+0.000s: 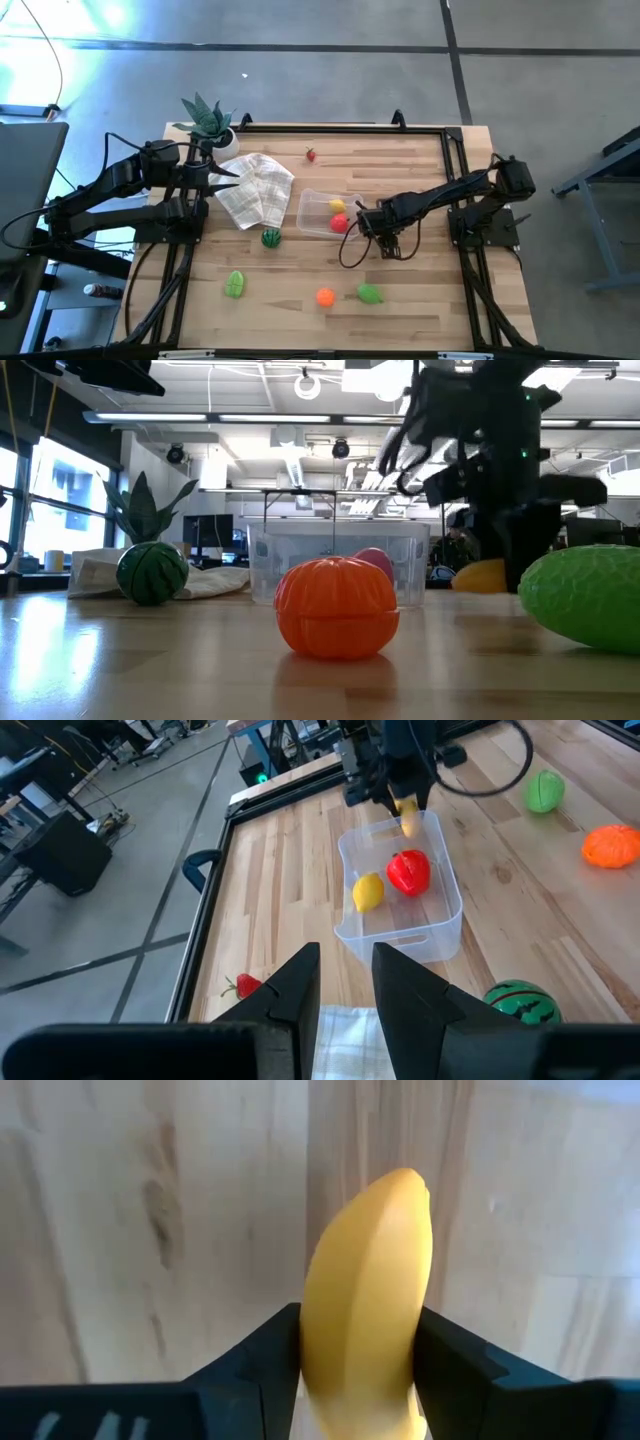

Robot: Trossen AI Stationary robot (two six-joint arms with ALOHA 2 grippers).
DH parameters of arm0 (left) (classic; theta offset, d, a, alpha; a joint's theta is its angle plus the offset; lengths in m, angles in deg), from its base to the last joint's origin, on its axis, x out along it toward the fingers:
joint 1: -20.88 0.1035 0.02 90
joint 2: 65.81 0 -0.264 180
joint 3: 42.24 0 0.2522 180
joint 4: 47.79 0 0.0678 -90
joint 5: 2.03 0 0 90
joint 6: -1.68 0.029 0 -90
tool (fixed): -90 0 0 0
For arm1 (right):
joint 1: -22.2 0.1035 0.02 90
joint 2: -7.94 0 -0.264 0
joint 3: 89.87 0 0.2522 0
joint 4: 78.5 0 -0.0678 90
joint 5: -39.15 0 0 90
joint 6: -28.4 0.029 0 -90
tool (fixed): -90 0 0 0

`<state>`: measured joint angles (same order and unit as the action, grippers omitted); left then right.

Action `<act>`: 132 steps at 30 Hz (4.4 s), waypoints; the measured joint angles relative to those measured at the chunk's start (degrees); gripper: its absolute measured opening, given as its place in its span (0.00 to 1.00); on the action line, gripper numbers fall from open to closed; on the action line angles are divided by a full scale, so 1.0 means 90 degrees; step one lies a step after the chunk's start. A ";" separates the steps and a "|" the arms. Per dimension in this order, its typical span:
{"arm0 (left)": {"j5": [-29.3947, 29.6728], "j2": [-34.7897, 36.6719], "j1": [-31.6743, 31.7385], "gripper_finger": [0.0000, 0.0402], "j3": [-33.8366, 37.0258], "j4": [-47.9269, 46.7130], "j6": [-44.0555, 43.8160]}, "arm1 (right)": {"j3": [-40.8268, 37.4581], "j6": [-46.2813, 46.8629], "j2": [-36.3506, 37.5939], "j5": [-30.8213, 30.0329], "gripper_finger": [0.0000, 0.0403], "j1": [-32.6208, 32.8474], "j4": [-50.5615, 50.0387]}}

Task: Pick and placing Produce into tupperware
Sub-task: Put the yellow banana into the transparent container

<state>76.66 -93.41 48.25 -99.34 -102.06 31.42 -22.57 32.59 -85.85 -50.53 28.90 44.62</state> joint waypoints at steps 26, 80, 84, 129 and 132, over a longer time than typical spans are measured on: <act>0.0000 -0.0002 -0.0001 0.21 0.0001 0.0001 0.0000 | 0.4103 0.0262 0.0245 -0.0361 0.38 -0.0538 -0.0532; 0.0000 -0.0002 0.0000 0.21 0.0002 0.0000 0.0000 | 0.4005 -0.0464 -0.3054 0.1118 0.38 -0.1372 0.0210; 0.0000 -0.0002 -0.0001 0.21 0.0002 0.0001 0.0000 | 0.3905 -0.0466 -0.3049 0.1145 0.38 -0.1372 0.0271; 0.0000 0.0000 -0.0001 0.21 0.0001 0.0000 0.0001 | 0.3900 -0.0518 -0.3049 0.1412 0.48 -0.1506 0.0490; 0.0000 -0.0002 0.0000 0.21 0.0002 0.0000 0.0002 | 0.3900 -0.0500 -0.3049 0.1348 0.55 -0.1544 0.0489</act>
<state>76.66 -93.43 48.25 -99.32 -102.06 31.43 12.53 28.09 -113.29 -38.40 15.00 49.02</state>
